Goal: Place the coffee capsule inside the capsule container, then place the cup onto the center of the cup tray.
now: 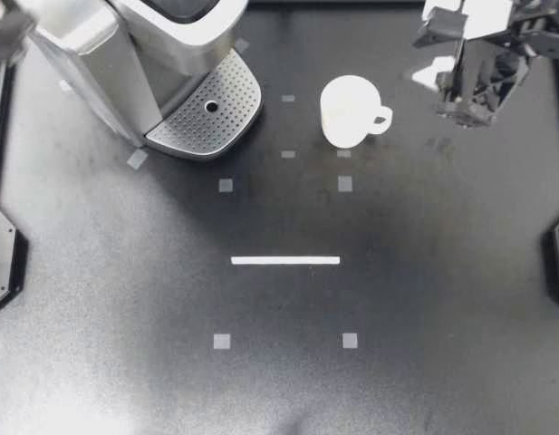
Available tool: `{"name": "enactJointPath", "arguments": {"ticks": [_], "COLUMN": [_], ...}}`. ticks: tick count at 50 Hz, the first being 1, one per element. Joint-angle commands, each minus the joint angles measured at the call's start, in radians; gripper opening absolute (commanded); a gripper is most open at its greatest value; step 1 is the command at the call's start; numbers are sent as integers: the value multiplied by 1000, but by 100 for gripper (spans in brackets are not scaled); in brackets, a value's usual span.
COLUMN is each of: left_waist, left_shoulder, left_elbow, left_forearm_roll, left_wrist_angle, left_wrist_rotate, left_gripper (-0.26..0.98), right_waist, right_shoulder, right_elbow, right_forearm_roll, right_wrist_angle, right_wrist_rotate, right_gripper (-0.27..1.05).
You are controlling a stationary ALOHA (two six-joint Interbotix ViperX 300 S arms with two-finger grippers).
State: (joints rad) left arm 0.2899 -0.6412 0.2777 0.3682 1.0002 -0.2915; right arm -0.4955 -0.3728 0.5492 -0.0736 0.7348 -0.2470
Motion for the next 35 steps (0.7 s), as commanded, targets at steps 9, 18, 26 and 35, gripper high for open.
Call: {"name": "enactJointPath", "arguments": {"ticks": [9,18,26,35], "left_waist": [-15,-17,-17,-17], "left_shoulder": [-121,-137,-152,-152], "left_elbow": [100,137,144,153], "left_forearm_roll": [-124,-120,-118,-118], "left_wrist_angle": [-204,-278,-281,-288], "left_wrist_rotate": [34,38,38,38], "left_gripper": [6,6,6,6], "right_waist": [-20,-34,-32,-34], "right_shoulder": [86,181,229,250], "right_elbow": [71,97,95,101], "right_forearm_roll": [5,3,5,14], "right_wrist_angle": [-115,-181,-206,-216], "right_wrist_rotate": [-5,-21,-46,-55], "right_gripper": [71,71,71,71]}}
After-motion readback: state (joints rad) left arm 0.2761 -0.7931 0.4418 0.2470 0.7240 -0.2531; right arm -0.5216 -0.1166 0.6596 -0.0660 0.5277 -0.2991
